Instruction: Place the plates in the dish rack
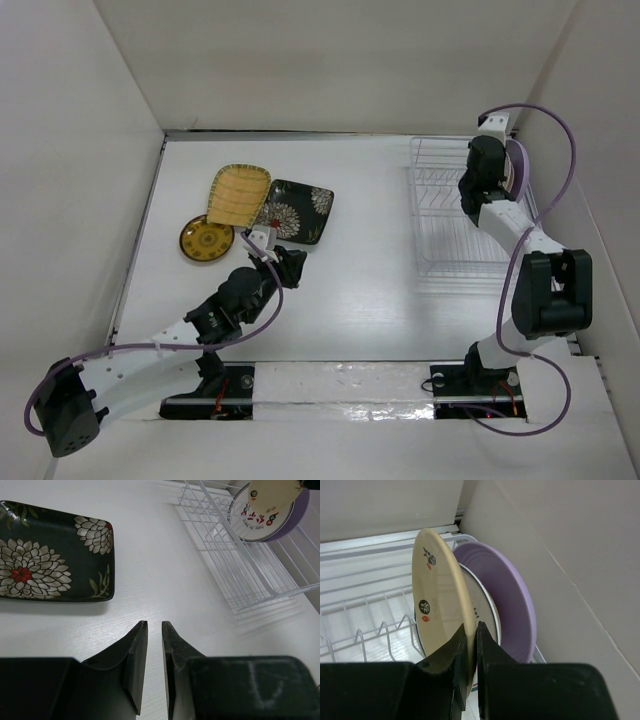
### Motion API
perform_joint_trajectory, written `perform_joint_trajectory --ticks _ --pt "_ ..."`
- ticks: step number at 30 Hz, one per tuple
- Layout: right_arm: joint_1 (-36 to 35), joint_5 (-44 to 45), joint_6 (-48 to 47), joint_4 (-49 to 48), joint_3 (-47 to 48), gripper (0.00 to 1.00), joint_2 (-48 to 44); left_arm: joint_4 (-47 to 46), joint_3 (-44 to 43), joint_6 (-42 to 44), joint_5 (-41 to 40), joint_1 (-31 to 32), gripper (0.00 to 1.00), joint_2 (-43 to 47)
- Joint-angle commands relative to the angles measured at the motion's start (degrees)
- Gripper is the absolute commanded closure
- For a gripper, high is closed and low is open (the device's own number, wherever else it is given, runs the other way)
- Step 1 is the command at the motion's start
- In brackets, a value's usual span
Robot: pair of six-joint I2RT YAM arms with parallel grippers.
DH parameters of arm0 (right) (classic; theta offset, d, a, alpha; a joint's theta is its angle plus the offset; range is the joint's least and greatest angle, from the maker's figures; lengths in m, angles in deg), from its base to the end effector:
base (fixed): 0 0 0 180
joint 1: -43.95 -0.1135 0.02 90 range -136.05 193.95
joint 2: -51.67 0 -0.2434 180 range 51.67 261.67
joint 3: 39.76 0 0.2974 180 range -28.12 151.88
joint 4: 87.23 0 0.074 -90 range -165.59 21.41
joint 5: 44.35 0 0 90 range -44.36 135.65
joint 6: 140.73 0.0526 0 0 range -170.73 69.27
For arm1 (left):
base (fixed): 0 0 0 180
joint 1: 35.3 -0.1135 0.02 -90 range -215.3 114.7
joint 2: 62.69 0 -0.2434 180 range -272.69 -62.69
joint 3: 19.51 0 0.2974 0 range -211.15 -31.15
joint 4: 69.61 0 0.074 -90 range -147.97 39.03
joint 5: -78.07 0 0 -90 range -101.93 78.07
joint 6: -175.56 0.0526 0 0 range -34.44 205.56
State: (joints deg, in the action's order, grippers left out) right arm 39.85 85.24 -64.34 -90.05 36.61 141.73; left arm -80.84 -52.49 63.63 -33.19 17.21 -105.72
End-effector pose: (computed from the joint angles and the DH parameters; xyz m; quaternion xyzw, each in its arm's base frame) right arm 0.4230 -0.0033 0.2649 0.1015 0.7499 -0.3099 0.5756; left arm 0.1721 -0.1930 0.2302 0.0543 0.6982 -0.3219 0.6372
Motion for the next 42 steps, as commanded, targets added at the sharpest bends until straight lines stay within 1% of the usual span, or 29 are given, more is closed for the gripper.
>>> perform_joint_trajectory --ticks 1,4,11,16,19,22,31,39,42 --pt "0.14 -2.07 -3.88 -4.43 -0.13 1.0 1.78 -2.18 0.16 -0.13 -1.33 0.22 0.85 -0.13" --pt "-1.35 -1.1 -5.55 -4.79 -0.3 1.0 3.71 -2.09 0.25 -0.3 -1.86 0.22 0.85 0.22" --pt "-2.93 0.39 -5.12 -4.96 -1.88 1.0 6.52 -1.91 0.34 -0.57 -3.0 0.22 0.84 0.22" --pt "-3.55 3.47 -4.23 -6.72 -3.55 1.0 6.8 -2.17 0.51 -0.83 -3.88 0.22 0.84 -0.39" --pt "-3.55 5.57 -5.99 -9.26 -4.61 1.0 5.04 -2.44 0.43 -0.74 -3.88 0.22 0.84 -0.92" --pt "-3.55 3.92 -6.43 -8.83 -3.91 1.0 2.76 -2.44 0.43 -0.83 -3.79 0.22 0.84 -1.01" --pt "-1.88 -0.04 -8.72 -5.32 -0.39 1.0 2.58 -2.44 0.78 -0.83 -4.06 0.22 0.84 0.22" --pt "-1.35 -1.97 -11.27 -5.06 -0.05 1.0 4.15 -2.26 0.69 -0.74 -4.23 0.22 0.84 0.4" --pt "-0.82 -2.77 -10.92 -2.33 1.45 1.0 4.95 -2.0 0.6 -0.83 -4.23 0.22 0.84 0.49"
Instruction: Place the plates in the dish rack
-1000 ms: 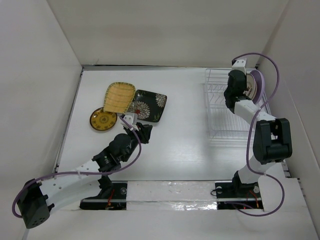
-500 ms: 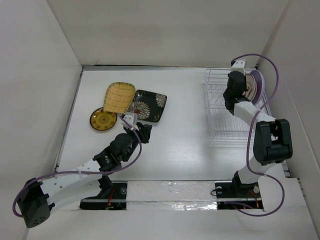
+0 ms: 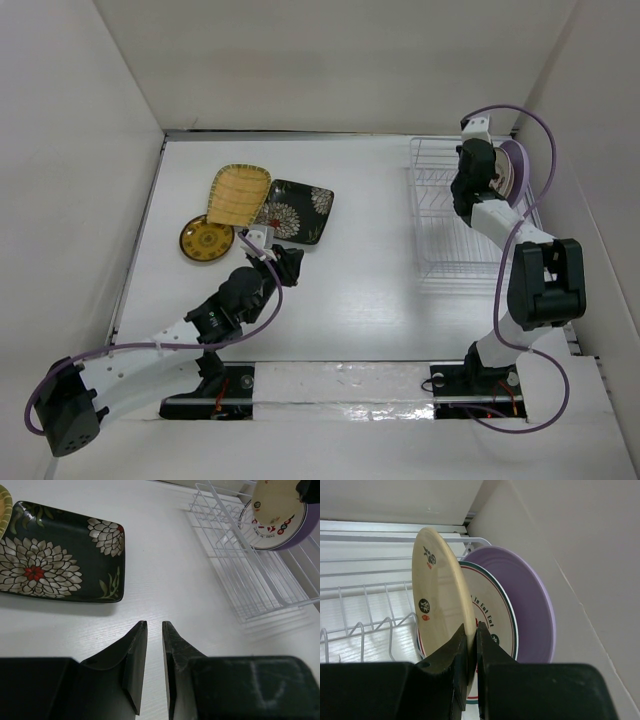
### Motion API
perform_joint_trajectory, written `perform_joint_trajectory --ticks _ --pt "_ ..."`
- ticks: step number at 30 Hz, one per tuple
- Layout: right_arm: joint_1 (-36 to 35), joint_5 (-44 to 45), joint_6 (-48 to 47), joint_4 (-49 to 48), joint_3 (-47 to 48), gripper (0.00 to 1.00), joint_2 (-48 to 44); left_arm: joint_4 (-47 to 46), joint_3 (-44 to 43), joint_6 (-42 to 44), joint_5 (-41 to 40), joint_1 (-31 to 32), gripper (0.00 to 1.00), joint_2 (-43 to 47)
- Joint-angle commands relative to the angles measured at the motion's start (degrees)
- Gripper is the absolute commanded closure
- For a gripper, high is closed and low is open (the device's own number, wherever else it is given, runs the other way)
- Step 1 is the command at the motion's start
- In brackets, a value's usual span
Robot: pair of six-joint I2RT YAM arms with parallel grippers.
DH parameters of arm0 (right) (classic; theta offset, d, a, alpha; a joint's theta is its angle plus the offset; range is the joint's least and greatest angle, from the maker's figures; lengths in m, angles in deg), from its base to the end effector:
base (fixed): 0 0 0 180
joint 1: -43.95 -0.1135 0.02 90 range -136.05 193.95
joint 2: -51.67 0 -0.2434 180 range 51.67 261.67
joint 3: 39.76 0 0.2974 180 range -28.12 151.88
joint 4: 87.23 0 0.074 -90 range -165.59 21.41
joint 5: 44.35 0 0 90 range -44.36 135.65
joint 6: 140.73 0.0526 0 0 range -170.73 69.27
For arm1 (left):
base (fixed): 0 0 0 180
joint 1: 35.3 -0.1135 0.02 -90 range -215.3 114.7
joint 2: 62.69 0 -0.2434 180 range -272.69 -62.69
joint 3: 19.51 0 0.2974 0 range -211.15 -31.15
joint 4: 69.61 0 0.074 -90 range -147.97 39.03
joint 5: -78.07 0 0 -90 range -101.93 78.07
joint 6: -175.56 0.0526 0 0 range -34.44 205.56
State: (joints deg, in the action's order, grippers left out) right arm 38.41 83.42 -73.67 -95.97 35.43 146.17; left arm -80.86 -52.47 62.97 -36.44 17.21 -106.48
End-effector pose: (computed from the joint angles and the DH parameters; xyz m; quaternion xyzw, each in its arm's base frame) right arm 0.4345 0.0098 0.2366 0.0214 0.7563 -0.3376 0.5600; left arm 0.1745 -0.1916 0.2270 0.0322 0.7040 -0.3041 0.6410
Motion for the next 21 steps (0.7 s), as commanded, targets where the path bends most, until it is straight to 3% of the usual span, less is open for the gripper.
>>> perform_joint_trajectory --ticks 1,17,20,21 --pt "0.62 -1.13 -1.67 3.42 2.63 1.0 0.69 -1.98 0.58 -0.17 -0.98 0.22 0.85 1.6" --pt "1.15 -1.13 3.07 5.52 2.02 0.95 2.18 -1.89 0.76 -0.17 -1.06 0.22 0.85 1.87" --pt "1.15 -0.43 5.8 5.97 0.97 0.87 2.97 -1.89 0.84 -0.17 -0.98 0.22 0.83 2.13" --pt "1.15 -0.25 7.28 5.88 0.61 0.77 2.97 -1.89 0.84 -0.17 -0.98 0.22 0.81 2.3"
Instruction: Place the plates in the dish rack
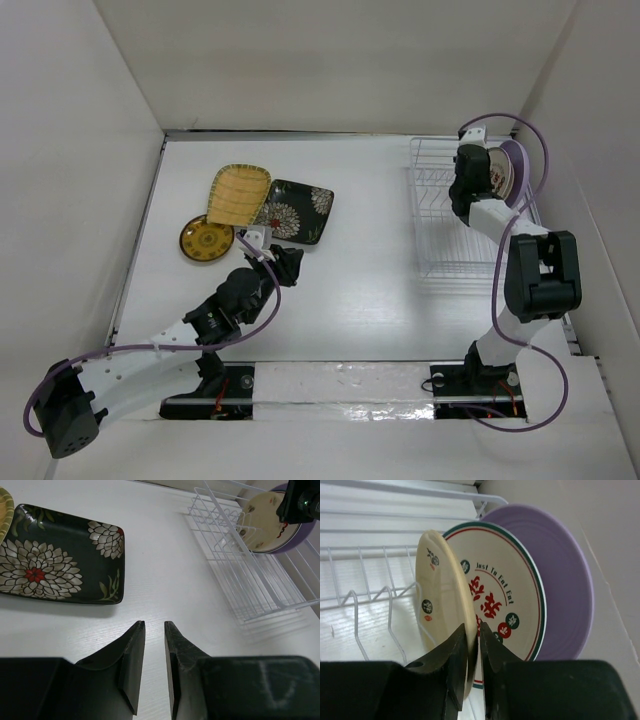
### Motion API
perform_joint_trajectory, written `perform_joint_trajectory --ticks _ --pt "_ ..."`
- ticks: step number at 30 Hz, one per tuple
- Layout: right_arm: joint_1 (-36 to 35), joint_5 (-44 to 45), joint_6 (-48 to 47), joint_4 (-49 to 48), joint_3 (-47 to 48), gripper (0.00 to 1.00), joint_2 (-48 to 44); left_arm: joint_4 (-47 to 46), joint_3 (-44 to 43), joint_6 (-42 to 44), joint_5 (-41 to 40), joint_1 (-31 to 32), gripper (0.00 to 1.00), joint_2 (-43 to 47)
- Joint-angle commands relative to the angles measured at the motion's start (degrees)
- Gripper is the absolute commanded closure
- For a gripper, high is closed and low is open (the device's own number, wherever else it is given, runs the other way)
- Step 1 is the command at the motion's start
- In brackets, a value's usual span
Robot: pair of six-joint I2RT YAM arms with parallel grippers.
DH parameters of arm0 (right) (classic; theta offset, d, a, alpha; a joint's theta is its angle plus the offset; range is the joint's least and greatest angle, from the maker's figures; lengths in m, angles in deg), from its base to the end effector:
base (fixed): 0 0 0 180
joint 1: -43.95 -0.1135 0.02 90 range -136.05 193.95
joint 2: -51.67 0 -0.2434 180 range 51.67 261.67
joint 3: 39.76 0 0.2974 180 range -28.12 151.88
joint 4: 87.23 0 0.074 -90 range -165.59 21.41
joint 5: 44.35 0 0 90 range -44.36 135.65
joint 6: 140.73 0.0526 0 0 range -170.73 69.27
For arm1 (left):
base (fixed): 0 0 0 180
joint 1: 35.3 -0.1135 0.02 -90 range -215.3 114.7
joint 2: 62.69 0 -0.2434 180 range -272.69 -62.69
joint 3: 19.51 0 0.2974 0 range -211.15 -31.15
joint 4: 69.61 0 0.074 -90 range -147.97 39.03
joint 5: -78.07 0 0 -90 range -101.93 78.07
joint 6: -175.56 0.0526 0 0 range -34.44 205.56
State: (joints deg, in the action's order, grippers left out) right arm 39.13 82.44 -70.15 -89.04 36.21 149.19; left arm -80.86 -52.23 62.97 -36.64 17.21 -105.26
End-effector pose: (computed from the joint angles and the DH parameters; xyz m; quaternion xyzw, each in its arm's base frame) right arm 0.4389 0.0054 0.2063 0.0146 0.7969 -0.3254 0.5088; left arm 0.1730 -0.1894 0.2303 0.0282 0.6986 -0.3076 0.6454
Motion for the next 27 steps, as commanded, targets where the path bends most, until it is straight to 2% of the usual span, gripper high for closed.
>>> perform_joint_trajectory --ticks 1,2,3,6,9,11,14,15,17,18,20,23,25,26,27 --pt "0.42 0.91 4.65 -1.31 -0.87 0.71 -0.48 -1.89 0.6 -0.17 -0.78 0.22 0.8 1.17" --pt "0.42 0.91 5.35 -1.14 -0.97 0.65 -0.83 -1.89 0.6 -0.26 -0.78 0.22 0.79 1.26" --pt "0.42 0.65 7.18 -0.44 -0.53 0.55 -1.79 -1.98 0.69 -0.26 -0.78 0.22 0.75 1.34" --pt "0.42 0.29 10.96 1.23 1.05 0.42 -3.9 -2.07 0.78 -0.26 -0.87 0.22 0.7 1.43" --pt "0.42 -0.58 16.66 5.35 4.65 0.38 -7.5 -1.98 0.78 -0.26 -1.13 0.22 0.69 1.52" --pt "-1.06 -2.16 19.67 8.52 6.58 0.39 -9.79 -1.72 0.78 -0.35 -1.3 0.22 0.69 1.87" --pt "-6.06 -7.67 28.45 11.86 7.12 0.75 -14.54 -1.8 1.3 -0.61 -2.71 0.22 0.73 2.92" --pt "-7.91 -9.01 32.47 12.39 6.95 0.99 -15.94 -1.8 1.48 -0.7 -3.15 0.22 0.79 3.36" --pt "-14.91 -12.25 36.63 12.14 6.07 1.0 -16.48 -1.63 2.09 -1.05 -4.72 0.22 0.89 4.86" --pt "-17.65 -12.62 39.52 11.26 4.85 1.0 -16.31 -1.63 2.27 -1.14 -5.34 0.22 0.99 5.47" --pt "-25.45 -11.58 42.96 9.85 4.31 1.0 -13.94 -1.1 2.62 -1.84 -6.84 0.22 1.0 7.05" --pt "-31.73 -10.26 50.16 8.19 5.09 1.0 -7.38 -0.57 3.41 -2.28 -9.3 0.22 1.0 9.16" --pt "-35.6 -9.82 55.97 8.18 6.58 0.87 -3.23 -0.66 3.76 -2.2 -9.92 0.22 1.0 9.96" --pt "-36.57 -8.33 59.98 8.61 8.51 0.7 1.14 -0.66 4.03 -2.28 -10.09 0.22 1.0 10.57" --pt "-37.1 -8.49 62.11 9.4 9.57 0.63 3.1 -0.75 4.03 -2.28 -10.1 0.22 0.98 10.75"
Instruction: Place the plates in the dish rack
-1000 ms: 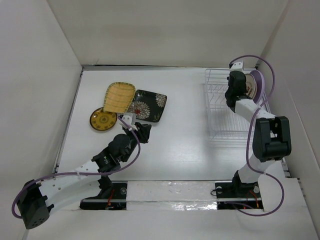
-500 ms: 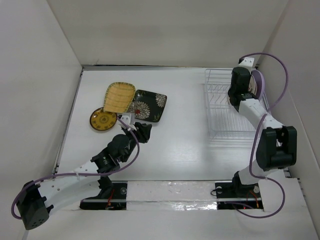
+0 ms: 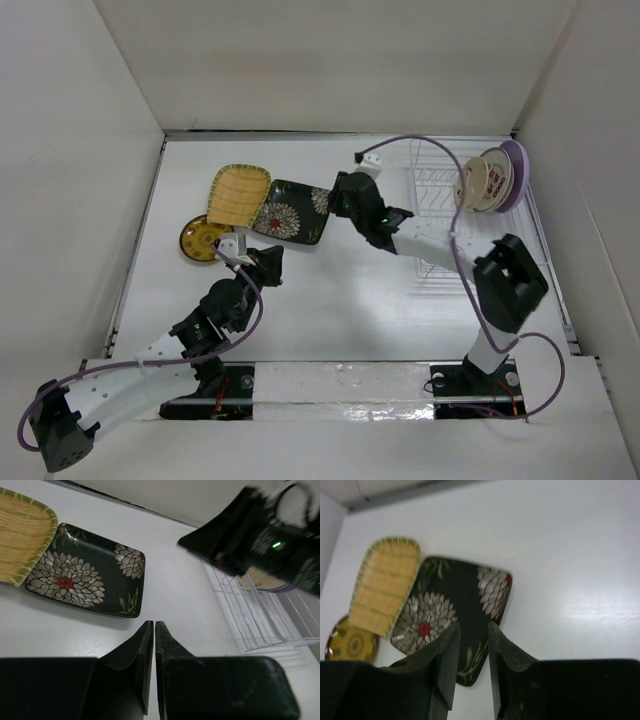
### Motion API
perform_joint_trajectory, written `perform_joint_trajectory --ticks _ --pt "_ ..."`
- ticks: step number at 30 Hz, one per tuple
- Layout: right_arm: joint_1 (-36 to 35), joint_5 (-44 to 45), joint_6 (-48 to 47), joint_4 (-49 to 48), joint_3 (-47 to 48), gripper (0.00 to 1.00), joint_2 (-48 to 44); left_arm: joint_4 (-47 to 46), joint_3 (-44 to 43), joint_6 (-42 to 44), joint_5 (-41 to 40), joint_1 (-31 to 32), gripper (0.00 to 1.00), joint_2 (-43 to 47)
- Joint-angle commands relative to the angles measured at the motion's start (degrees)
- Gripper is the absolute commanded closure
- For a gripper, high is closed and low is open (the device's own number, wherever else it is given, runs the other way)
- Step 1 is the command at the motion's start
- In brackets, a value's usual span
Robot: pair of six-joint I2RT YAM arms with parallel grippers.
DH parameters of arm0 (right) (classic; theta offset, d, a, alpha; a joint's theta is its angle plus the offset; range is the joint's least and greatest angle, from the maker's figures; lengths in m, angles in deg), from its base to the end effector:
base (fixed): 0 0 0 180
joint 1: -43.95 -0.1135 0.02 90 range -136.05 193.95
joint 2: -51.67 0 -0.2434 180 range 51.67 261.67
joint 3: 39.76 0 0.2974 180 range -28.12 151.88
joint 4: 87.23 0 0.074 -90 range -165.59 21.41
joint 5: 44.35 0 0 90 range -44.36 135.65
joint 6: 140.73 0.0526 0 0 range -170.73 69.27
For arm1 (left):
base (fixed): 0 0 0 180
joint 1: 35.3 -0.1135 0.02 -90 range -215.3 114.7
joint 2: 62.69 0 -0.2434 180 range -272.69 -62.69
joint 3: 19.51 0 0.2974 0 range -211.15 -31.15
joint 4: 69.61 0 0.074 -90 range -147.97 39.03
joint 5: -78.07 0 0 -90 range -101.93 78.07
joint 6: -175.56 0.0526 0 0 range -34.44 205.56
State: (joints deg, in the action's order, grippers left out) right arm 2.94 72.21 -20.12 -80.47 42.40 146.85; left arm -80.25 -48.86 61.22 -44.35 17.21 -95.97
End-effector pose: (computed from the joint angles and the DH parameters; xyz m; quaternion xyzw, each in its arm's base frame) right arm 0.3517 0.2747 0.2479 0.0594 0.8049 0.1751 0.5639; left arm 0.1629 -0.1660 0.2405 -0.0470 0.6697 -0.3006 0.6774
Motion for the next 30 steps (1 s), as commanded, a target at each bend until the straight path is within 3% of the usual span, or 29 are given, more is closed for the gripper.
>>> perform_joint_trajectory --ticks 1,3,6,13,20,23,26,27,30 --pt "-1.43 0.6 13.67 0.84 4.0 0.57 7.2 -1.45 0.75 -0.36 -2.38 0.22 0.96 1.55" --pt "-1.44 -0.37 18.14 -1.79 4.36 0.44 11.25 -1.62 0.84 -0.27 -2.38 0.22 0.88 1.37" --pt "-1.44 -1.35 23.06 -2.94 4.8 0.41 15.72 -1.8 0.67 -0.18 -2.12 0.22 0.82 0.58" --pt "-1.44 -6.87 31.69 -9.0 0.76 0.41 22.32 -2.15 0.49 -0.01 -1.59 0.22 0.8 -0.65" --pt "-0.91 -11.98 38.38 -17.09 0.23 0.51 27.26 -2.33 0.66 0.08 -1.85 0.22 0.79 -0.56" --pt "-0.91 -12.24 41.19 -17.35 0.76 0.58 27.61 -2.24 0.66 0.17 -1.85 0.22 0.79 -0.12" --pt "-0.91 -13.12 44.26 -19.8 0.5 0.74 29.1 -2.06 0.84 0.25 -1.85 0.22 0.79 0.67" --pt "-0.91 -13.03 45.49 -20.16 -0.29 0.87 29.01 -2.06 0.93 0.26 -1.94 0.22 0.79 0.93" --pt "-0.91 -11.29 46.29 -19.11 -1.17 1.0 28.23 -2.15 1.19 0.17 -2.03 0.22 0.79 1.55"
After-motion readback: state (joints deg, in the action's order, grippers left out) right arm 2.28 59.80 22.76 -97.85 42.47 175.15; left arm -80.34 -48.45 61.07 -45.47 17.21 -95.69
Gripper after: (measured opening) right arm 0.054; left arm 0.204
